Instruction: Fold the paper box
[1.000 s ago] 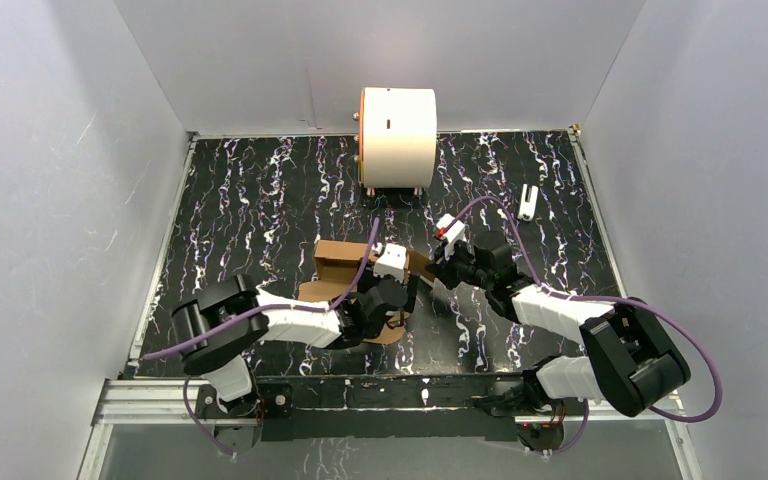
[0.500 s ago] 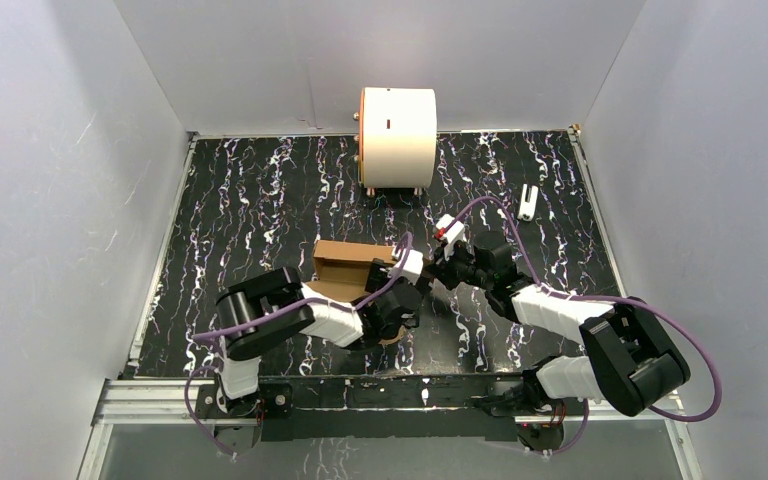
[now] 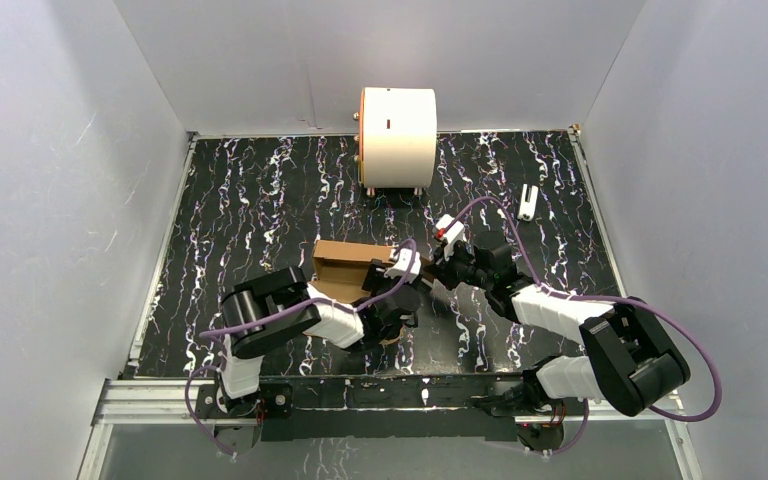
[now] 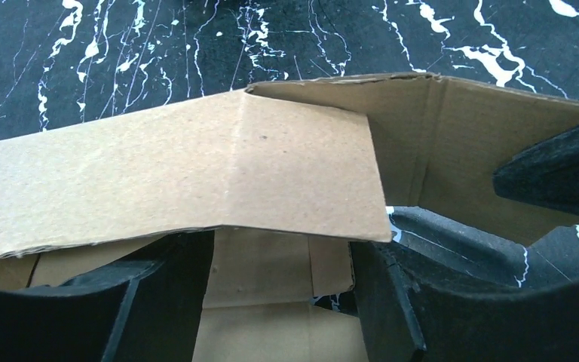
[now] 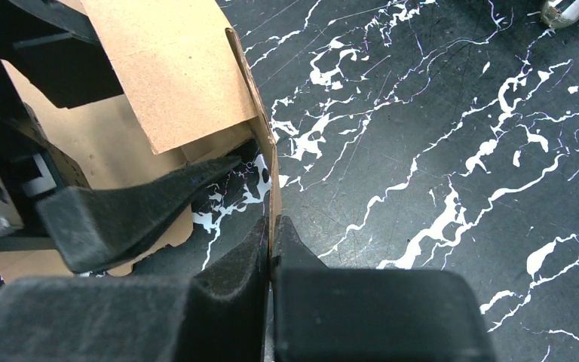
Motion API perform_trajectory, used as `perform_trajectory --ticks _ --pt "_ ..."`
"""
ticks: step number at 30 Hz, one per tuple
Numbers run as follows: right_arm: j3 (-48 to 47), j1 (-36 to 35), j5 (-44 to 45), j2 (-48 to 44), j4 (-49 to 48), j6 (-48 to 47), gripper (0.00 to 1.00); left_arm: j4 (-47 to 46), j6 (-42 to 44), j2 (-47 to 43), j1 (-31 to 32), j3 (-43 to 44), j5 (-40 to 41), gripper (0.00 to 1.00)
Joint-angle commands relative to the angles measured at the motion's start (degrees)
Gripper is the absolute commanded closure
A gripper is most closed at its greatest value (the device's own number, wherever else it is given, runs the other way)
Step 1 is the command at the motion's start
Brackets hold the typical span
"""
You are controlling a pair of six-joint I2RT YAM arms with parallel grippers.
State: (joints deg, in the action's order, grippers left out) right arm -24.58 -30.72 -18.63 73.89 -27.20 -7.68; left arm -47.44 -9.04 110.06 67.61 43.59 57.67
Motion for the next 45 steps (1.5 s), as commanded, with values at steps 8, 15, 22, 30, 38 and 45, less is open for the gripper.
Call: perform_trajectory --ticks 8,15,22,30,38,45 --pt "0.32 0.26 -1.13 -0.77 -3.3 -0.54 0.95 -0.61 -10.23 -8.9 -2.4 -6.13 -0.39 0.42" --pt "0.03 0.22 -2.72 -0.68 -3.23 -0.17 0.95 2.86 -18.8 -12.06 -4.28 -9.35 -5.1 0.44" --pt "-0.46 0.22 -5.36 -1.11 -2.77 0.41 0.9 3.34 -23.29 -12.27 -5.12 -10.83 -7.59 0.47" --pt "-1.25 0.22 -8.43 -1.22 -2.52 1.76 0.8 3.11 -25.58 -12.17 -5.37 -12.06 -8.9 0.47" --pt "-4.43 0.23 -6.78 -6.35 2.36 2.44 0.53 2.45 -26.03 -12.04 -5.87 -13.24 -9.65 0.48" --pt "-9.03 0.31 -3.51 -5.74 7.02 2.7 0.42 1.84 -26.99 -11.87 -6.51 -14.31 -10.85 0.49"
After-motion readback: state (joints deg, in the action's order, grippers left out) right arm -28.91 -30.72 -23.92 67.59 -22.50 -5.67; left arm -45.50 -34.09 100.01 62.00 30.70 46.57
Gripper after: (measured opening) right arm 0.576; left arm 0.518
